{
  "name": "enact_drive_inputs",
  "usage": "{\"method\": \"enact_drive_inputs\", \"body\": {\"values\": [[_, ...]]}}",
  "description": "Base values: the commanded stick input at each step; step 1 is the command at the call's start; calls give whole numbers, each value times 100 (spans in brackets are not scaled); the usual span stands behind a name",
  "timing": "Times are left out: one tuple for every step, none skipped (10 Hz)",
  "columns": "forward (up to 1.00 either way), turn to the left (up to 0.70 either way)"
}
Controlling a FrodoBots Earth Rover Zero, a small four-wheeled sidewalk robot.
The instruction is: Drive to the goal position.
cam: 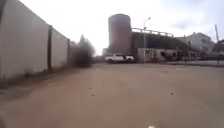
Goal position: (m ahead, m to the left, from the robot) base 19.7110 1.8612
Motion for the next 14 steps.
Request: {"method": "enact_drive_inputs", "body": {"values": [[70, 1], [70, 1], [70, 1], [70, 1], [70, 1], [70, 1], [70, 1], [70, 1], [70, 1], [70, 1], [70, 1], [70, 1], [70, 1], [70, 1]]}}
